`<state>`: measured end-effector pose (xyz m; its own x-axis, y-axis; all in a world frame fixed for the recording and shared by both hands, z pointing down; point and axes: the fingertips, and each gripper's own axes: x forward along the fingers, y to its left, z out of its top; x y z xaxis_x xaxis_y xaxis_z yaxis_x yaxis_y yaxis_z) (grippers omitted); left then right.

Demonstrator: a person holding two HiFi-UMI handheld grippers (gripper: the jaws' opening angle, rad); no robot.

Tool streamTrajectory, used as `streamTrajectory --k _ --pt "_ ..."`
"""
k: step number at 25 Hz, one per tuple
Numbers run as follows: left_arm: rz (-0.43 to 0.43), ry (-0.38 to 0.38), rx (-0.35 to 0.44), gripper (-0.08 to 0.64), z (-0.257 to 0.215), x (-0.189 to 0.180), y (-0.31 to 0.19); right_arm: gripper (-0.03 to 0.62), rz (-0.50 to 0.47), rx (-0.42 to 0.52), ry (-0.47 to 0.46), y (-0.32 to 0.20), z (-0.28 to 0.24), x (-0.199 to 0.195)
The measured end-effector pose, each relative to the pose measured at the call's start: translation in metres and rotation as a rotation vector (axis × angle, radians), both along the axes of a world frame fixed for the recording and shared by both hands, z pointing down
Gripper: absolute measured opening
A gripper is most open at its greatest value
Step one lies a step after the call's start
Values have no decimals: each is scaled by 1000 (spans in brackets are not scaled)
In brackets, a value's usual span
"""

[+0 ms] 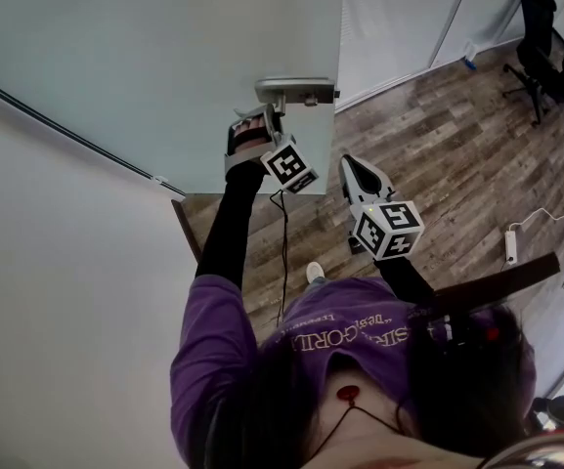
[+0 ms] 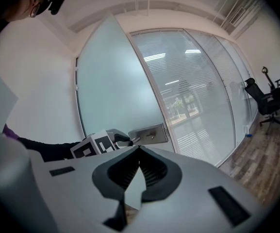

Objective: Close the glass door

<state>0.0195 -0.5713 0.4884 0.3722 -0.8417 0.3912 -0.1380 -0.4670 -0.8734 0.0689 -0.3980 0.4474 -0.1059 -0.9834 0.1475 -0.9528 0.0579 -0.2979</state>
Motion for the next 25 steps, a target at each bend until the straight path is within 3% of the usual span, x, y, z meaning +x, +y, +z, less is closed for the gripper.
streamTrajectory --k 5,12,15,25 --pt "32 -11 -14 115 -14 21 -33 -14 33 -8 -3 -33 -14 16" --pt "61 -20 44 110 -6 25 -47 -15 74 -8 15 -37 0 11" --pt "67 -34 24 109 -13 37 -65 -14 85 -24 15 -51 -9 21" --pt "29 -53 19 107 -11 49 -90 -14 60 -21 11 -67 -8 39"
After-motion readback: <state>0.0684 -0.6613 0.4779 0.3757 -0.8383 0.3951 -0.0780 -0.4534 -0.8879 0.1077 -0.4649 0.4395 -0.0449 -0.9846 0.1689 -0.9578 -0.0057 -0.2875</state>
